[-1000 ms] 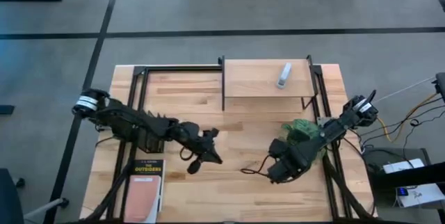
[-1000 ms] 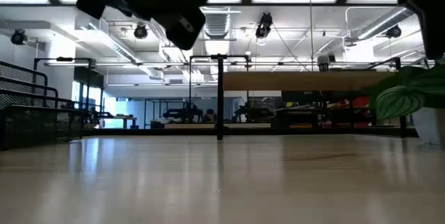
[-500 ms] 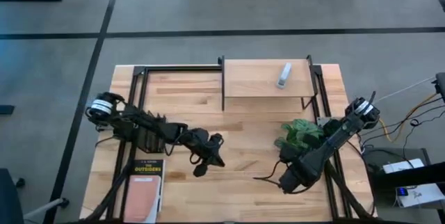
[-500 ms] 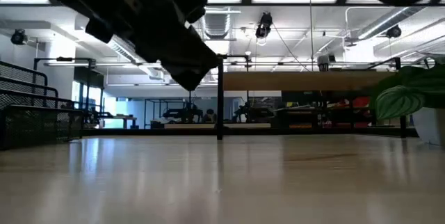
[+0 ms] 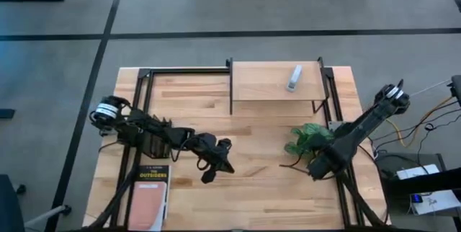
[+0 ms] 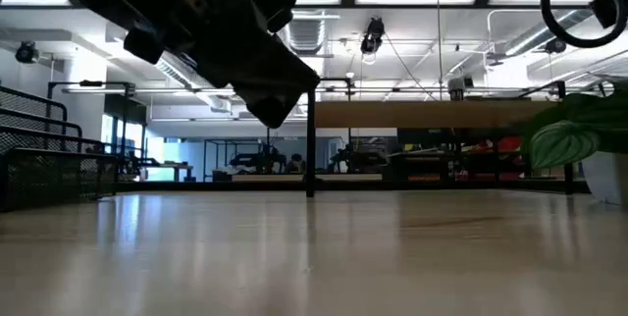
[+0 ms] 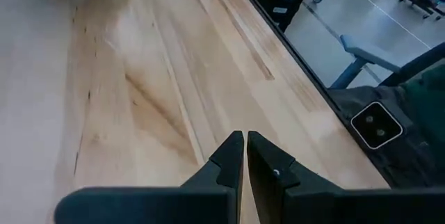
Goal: Stock shelves
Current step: Put the white vase plant under the shelf
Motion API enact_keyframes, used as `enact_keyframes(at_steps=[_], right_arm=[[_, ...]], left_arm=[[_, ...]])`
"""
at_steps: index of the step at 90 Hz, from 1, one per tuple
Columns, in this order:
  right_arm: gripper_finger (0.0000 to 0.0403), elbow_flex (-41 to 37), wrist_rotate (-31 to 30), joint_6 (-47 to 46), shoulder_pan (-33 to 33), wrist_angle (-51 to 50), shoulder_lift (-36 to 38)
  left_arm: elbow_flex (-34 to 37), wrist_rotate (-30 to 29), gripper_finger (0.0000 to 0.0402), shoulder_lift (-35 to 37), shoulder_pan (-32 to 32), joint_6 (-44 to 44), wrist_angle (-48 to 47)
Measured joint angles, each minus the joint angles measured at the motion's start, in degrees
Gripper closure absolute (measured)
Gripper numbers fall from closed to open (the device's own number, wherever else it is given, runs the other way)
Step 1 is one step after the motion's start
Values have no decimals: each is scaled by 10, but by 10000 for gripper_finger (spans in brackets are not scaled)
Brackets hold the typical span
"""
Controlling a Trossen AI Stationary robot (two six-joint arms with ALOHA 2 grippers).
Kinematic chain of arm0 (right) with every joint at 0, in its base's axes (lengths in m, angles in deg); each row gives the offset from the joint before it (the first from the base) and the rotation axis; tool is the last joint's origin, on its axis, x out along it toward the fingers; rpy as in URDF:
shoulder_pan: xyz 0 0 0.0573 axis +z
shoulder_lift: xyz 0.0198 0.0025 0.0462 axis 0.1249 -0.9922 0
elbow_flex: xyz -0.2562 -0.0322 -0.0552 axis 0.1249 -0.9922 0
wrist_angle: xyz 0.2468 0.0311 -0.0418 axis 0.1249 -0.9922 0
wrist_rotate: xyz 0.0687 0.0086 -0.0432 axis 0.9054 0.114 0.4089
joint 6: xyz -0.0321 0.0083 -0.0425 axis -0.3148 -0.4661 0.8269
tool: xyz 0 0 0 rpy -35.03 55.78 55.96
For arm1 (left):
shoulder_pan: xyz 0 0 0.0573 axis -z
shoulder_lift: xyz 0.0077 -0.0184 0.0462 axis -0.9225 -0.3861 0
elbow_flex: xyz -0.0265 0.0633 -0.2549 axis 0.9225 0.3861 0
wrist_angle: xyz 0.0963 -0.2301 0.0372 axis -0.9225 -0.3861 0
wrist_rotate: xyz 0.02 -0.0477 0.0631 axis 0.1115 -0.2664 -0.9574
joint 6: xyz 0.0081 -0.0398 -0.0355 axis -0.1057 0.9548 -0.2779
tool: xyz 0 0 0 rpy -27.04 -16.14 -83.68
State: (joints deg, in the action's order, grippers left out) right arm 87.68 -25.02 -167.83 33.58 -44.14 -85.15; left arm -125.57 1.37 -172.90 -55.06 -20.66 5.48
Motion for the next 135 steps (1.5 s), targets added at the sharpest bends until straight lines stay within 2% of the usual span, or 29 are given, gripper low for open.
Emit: enact_keyframes(at_steps=[12, 25, 40, 54, 93, 118, 135], right_arm=[[403, -34, 0, -74, 0, 13, 47], [403, -46, -4, -98, 0, 19, 68], [403, -52, -61, -102, 0, 20, 69], [403, -64, -80, -133, 0, 26, 70], [403, -88, -93, -134, 0, 123, 41], [403, -89, -93, -125, -2, 151, 8], [403, -89, -140, -96, -6, 208, 2]], left_arm=[[0, 0, 397, 0, 0, 0, 1], [0, 0, 397, 0, 0, 0, 1], [0, -1, 397, 0, 0, 0, 1], [0, -1, 397, 0, 0, 0, 1], [1, -2, 397, 0, 0, 0, -1], [1, -1, 397, 0, 0, 10, -2], [1, -1, 397, 0, 0, 17, -3]])
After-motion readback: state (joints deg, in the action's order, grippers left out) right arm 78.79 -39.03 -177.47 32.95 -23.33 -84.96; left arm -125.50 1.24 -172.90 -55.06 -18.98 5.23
